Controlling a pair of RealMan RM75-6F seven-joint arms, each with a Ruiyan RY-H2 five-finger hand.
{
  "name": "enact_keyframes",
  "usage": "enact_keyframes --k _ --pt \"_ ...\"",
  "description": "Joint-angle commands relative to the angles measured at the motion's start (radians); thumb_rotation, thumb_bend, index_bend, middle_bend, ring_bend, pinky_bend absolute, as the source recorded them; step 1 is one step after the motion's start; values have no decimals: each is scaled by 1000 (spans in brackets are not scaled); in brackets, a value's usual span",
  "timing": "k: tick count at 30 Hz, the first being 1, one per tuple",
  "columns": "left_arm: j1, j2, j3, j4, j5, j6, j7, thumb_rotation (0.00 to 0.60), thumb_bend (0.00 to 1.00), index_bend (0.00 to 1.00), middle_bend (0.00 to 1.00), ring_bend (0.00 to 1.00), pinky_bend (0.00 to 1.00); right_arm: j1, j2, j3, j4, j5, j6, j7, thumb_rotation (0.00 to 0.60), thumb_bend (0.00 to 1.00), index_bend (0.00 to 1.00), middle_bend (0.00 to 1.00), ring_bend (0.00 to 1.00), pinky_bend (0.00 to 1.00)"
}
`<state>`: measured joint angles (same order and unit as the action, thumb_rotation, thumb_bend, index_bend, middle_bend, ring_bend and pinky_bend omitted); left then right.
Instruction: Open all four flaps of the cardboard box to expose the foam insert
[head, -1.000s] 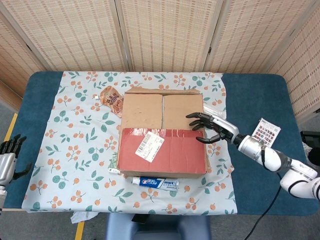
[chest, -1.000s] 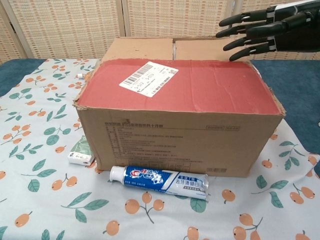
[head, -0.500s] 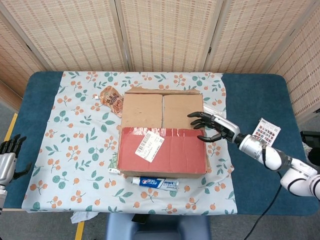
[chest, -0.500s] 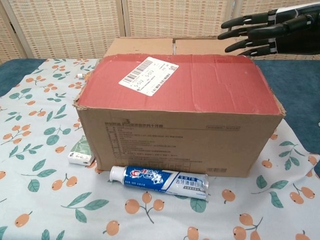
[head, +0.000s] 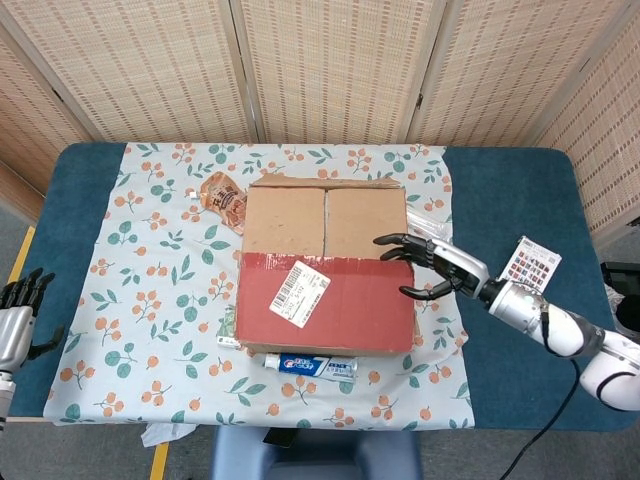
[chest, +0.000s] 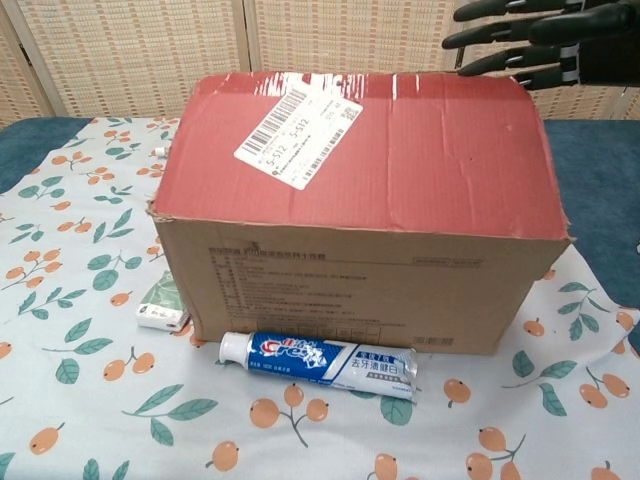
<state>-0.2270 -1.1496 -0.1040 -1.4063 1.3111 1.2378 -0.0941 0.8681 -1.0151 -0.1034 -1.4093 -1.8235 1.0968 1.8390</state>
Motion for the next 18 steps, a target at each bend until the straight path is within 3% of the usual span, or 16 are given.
enact_keyframes --k 1,9,12,15,18 --pt "1 0 1 -4 4 4 6 600 460 0 0 0 0 -20 68 -13 -80 -6 46 -51 600 378 172 128 195 226" --pt "-1 -2 5 -16 19 17 24 600 460 0 0 0 0 -72 255 -22 -317 -28 137 -225 600 379 172 121 192 226" --pt "-1 -3 6 -20 22 20 32 600 460 0 0 0 0 -108 332 -29 -424 -36 163 -347 600 378 172 117 192 226" --pt "0 -3 7 -27 29 29 39 600 460 0 0 0 0 -165 399 -52 -553 -70 188 -503 600 378 172 114 190 226" --pt "1 -3 8 -30 33 35 43 600 460 0 0 0 0 -208 437 -84 -625 -120 200 -571 600 378 172 113 190 226"
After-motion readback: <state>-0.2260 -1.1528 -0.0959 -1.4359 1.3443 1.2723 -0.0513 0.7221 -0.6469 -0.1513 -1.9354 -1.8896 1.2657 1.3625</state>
